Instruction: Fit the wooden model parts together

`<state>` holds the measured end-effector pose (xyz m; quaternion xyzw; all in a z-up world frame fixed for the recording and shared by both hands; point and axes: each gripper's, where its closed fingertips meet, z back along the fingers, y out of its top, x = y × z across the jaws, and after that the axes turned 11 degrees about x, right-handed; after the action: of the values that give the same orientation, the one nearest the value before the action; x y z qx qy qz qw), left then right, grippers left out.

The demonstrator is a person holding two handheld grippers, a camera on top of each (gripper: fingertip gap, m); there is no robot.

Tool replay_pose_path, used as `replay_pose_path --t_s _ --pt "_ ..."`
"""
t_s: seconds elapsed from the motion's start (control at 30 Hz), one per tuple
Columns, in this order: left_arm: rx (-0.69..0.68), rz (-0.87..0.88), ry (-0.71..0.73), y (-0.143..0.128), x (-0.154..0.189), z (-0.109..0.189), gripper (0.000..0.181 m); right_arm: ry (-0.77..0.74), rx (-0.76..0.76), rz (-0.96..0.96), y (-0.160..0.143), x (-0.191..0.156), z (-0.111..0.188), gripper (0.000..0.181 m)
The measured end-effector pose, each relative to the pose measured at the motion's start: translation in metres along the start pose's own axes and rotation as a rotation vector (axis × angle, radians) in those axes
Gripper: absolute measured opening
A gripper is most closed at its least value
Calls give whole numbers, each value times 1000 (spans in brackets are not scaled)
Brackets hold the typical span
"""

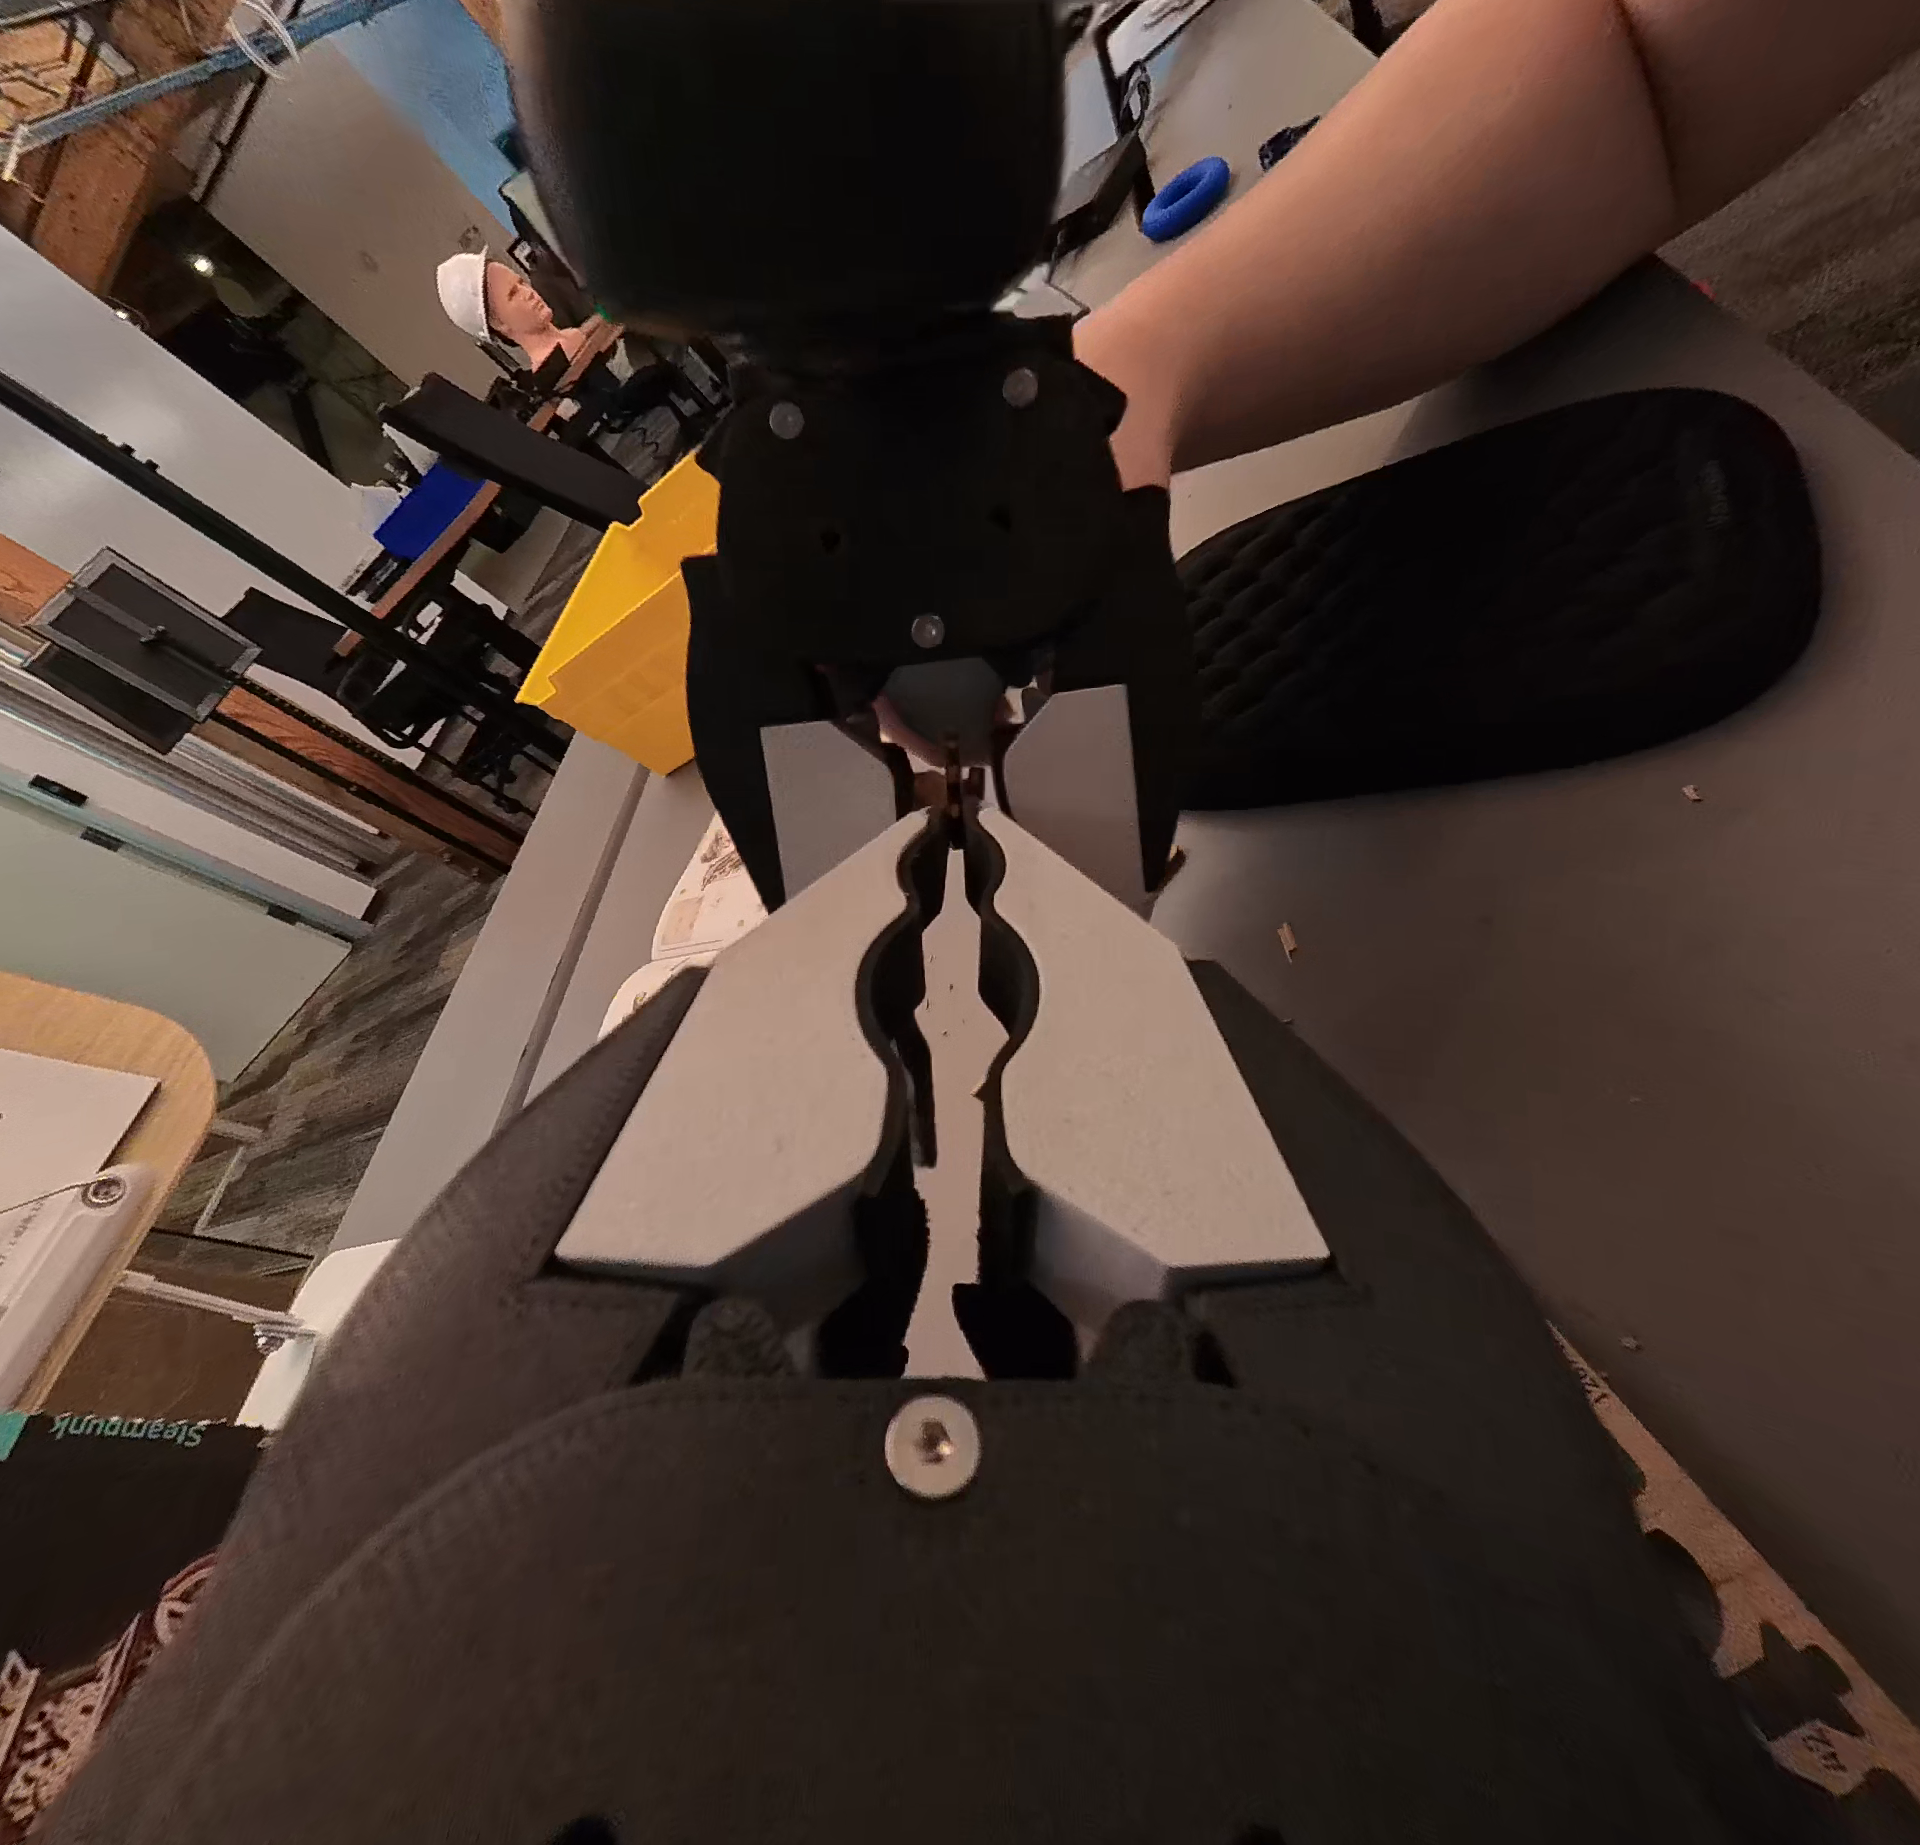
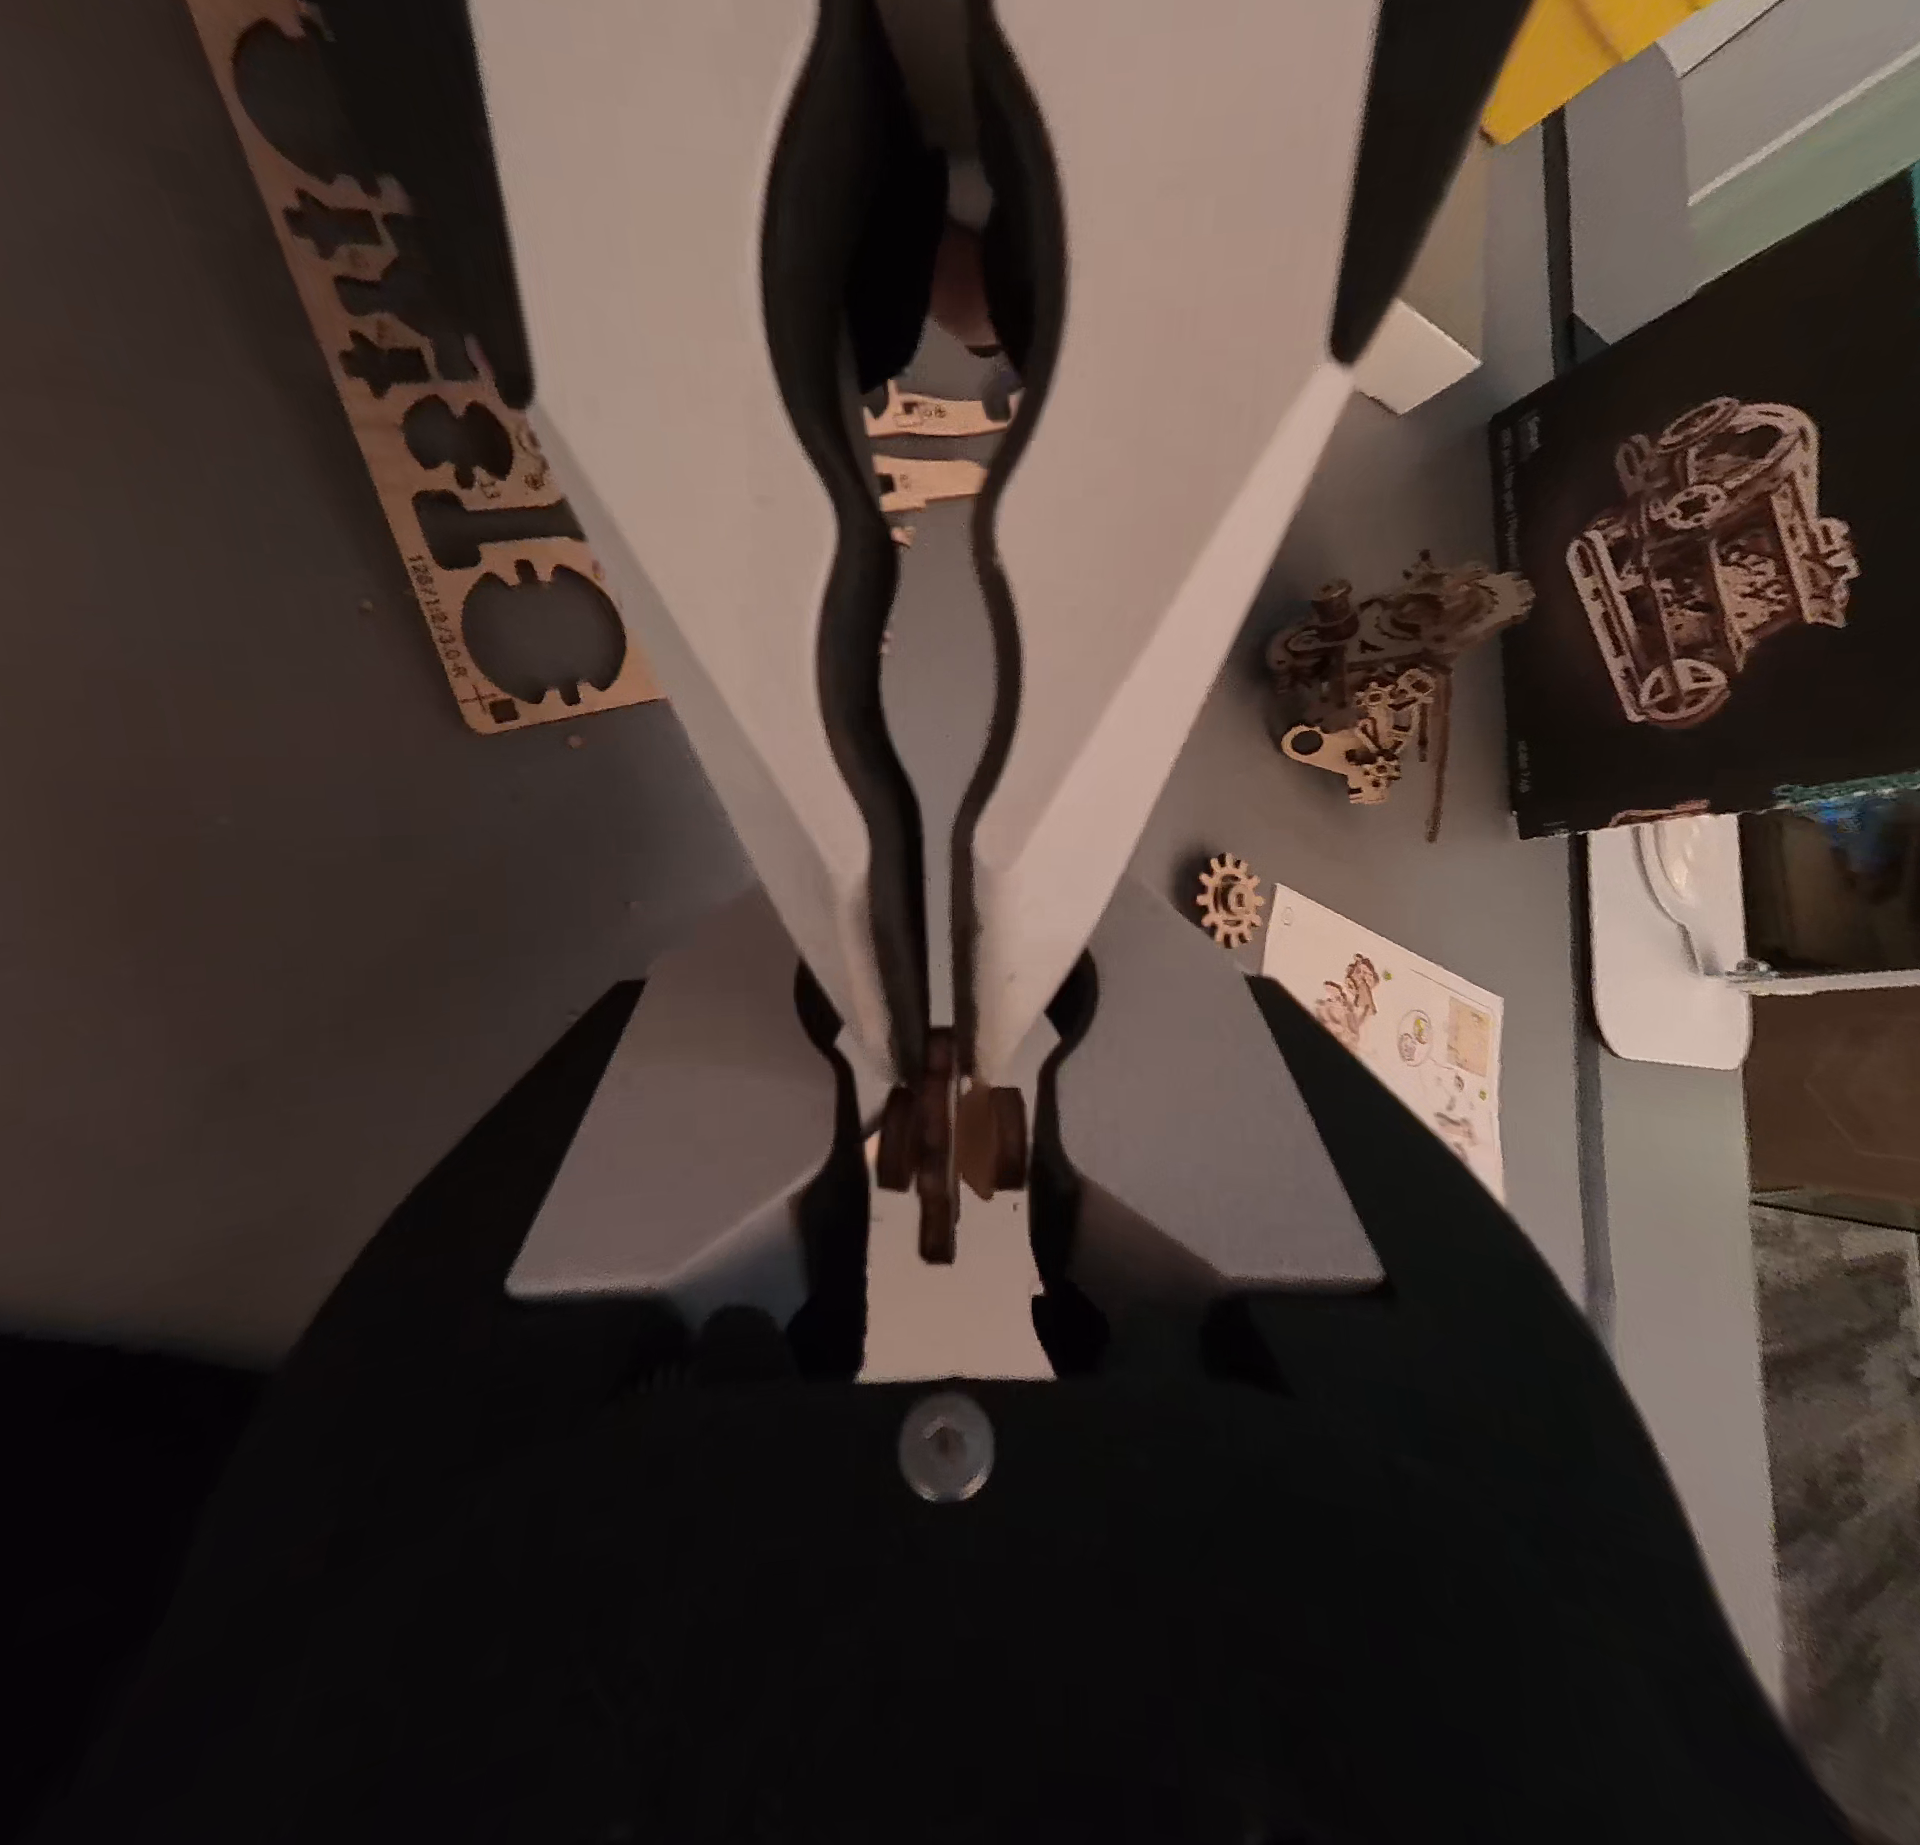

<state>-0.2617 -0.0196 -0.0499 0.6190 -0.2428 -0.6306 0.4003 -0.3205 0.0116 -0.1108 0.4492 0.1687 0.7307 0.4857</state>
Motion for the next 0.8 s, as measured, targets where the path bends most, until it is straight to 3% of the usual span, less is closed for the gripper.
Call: replay_pose_path --t_s 0.17,0.53,0.8 --pt "0 -12 -16 0 3 0 0 15 -6 17 -2 -4 -1 18" --pt "-19 -14 -47 -3 7 1 0 61 -25 9 -7 -11 -1 17" --pt "-28 10 -54 -7 7 2 0 9 -30 -18 -10 -7 -4 14"
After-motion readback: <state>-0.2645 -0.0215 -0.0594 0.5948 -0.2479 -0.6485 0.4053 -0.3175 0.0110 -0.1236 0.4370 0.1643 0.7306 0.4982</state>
